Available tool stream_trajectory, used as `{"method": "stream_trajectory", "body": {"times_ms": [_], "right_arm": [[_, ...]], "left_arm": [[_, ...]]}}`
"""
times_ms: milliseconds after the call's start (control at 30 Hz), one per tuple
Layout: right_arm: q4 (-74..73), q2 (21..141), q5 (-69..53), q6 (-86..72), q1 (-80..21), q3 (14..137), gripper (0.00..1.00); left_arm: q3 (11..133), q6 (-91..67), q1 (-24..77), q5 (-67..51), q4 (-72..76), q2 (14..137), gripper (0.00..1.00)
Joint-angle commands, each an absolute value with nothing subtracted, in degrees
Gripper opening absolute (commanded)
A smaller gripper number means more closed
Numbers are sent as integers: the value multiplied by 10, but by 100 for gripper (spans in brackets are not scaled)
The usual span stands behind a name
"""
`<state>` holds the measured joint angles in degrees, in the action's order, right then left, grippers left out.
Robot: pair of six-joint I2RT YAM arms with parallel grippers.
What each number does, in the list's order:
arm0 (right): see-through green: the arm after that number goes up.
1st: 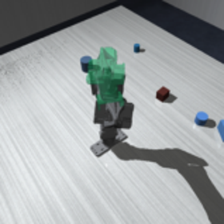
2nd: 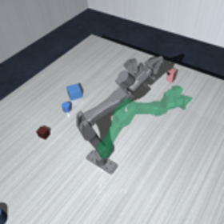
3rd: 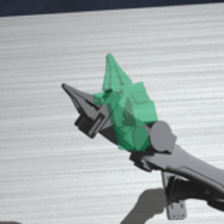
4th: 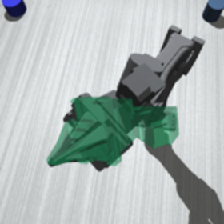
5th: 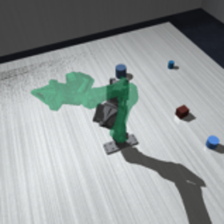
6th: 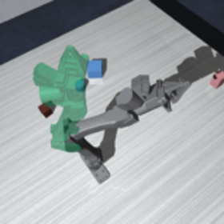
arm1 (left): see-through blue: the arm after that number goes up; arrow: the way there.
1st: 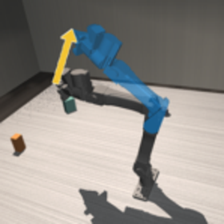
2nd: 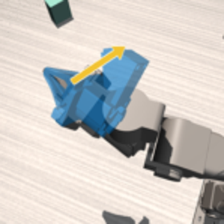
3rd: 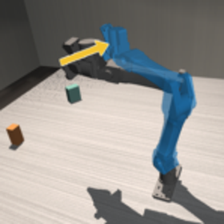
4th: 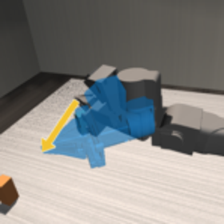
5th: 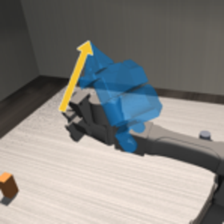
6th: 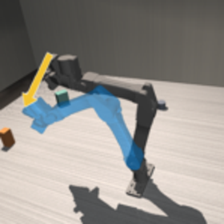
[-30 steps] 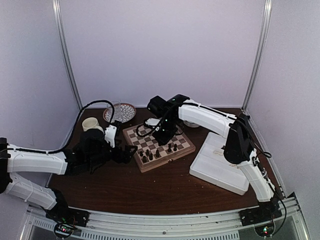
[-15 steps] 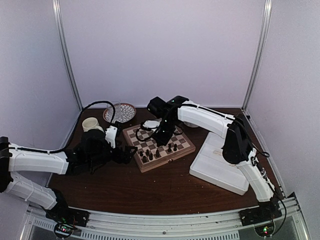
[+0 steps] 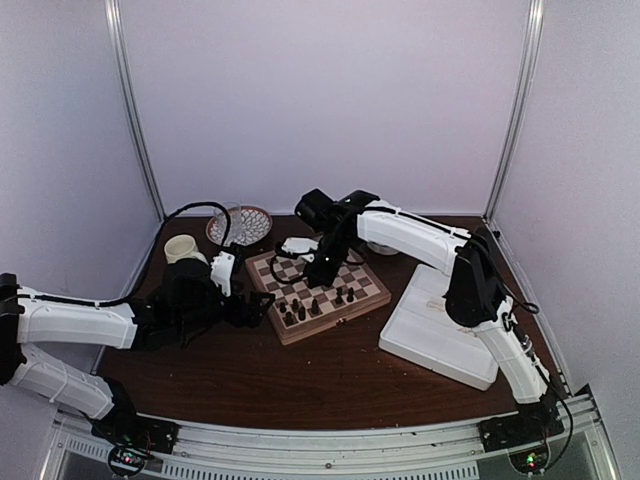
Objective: Set up the chess pieces on the board
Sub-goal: Place the pawn at e7.
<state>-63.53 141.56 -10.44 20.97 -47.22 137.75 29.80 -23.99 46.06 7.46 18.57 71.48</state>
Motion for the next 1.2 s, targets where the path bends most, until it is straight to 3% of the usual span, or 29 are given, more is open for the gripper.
{"method": "stream_trajectory", "body": {"times_ms": [0, 400, 1167], "right_arm": [[-608, 1415, -81, 227, -469, 1386, 0], [-628, 1374, -60, 249, -468, 1357, 0], [-683, 1408, -66, 284, -468, 1379, 2]], "left_arm": [[311, -234, 456, 70, 203, 708, 90], [309, -226, 456, 70, 201, 701, 90], [312, -226, 456, 59, 201, 708, 89]]}}
